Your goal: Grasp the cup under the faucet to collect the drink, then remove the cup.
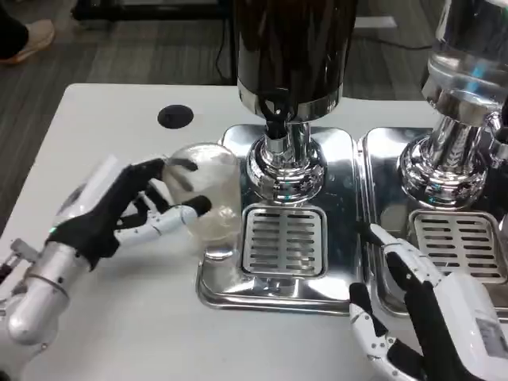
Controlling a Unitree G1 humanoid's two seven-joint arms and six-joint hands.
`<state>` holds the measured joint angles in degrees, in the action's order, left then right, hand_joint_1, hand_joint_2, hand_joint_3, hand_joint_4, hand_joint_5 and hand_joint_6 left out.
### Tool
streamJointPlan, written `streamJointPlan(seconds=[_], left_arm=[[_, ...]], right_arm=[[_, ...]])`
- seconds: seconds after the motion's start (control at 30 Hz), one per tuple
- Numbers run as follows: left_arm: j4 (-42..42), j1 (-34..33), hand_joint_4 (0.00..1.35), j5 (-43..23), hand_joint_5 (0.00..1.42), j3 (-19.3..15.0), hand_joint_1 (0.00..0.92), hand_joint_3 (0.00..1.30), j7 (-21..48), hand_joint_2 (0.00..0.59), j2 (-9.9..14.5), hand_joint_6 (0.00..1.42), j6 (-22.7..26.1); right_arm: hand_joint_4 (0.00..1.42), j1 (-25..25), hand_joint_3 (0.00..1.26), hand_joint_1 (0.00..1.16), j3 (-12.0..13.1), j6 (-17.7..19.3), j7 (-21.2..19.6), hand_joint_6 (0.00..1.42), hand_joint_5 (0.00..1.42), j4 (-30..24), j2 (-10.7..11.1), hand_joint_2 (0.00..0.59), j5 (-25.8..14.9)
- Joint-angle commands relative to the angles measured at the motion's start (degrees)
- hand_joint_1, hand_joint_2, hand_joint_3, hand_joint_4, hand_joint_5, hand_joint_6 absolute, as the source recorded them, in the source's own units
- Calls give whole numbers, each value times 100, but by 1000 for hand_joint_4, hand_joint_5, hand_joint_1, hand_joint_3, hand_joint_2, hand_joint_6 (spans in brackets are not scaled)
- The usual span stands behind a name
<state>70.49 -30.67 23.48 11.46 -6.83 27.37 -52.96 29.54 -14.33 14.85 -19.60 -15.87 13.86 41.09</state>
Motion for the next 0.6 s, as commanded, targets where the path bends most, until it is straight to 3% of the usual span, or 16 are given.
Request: streamJointPlan(seconds=[0.03, 0.6], left_arm=[[-88, -250, 472, 59, 736, 100, 244, 389, 71, 250, -128, 968, -175], [-70, -563, 472, 321, 726, 519, 243, 389, 180, 244, -559, 948, -54]], right_arm=[[197, 52, 178, 493, 1, 85, -69, 267, 169, -16, -53, 488, 1], [197, 152, 187, 494, 18, 116, -132, 267, 170, 23, -175, 488, 9]])
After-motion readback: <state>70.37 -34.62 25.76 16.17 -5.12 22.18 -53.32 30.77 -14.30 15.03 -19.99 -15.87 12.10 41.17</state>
